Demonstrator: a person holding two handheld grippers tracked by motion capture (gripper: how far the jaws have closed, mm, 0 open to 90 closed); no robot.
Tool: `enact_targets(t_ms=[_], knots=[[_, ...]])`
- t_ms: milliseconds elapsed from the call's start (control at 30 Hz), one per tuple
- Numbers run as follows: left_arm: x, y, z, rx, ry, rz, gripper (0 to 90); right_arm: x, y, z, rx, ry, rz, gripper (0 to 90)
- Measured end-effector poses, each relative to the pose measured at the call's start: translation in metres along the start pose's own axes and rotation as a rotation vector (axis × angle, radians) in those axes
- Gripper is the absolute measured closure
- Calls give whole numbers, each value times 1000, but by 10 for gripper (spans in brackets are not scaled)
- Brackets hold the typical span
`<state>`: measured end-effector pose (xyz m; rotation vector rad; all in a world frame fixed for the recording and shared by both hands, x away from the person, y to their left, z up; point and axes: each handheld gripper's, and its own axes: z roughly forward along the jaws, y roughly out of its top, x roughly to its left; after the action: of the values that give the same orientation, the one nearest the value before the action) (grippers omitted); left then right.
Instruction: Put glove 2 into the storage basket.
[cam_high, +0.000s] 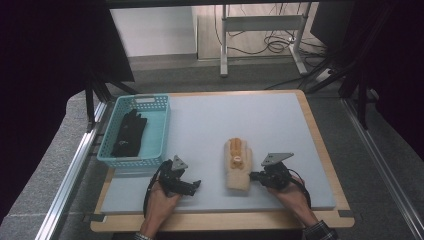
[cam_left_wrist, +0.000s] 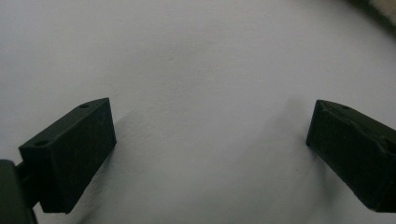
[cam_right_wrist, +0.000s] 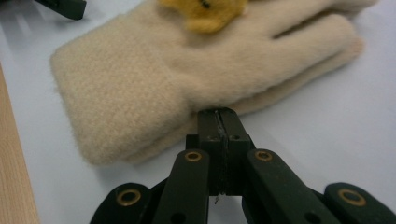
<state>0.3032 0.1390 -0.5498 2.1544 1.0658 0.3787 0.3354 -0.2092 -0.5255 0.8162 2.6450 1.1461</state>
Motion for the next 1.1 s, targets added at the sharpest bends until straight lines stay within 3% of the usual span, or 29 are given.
enact_targets(t_ms=[567,733,1100], knots=[[0,-1,-3,3,4,3,27,25,19,30,-10,40,-42,881],[6,-6,-7,7,8,-4,17,31,28,43,-17,47,-56,881],[8,-8,-8,10,4,-2,20,41,37,57,-38,13,-84,863]])
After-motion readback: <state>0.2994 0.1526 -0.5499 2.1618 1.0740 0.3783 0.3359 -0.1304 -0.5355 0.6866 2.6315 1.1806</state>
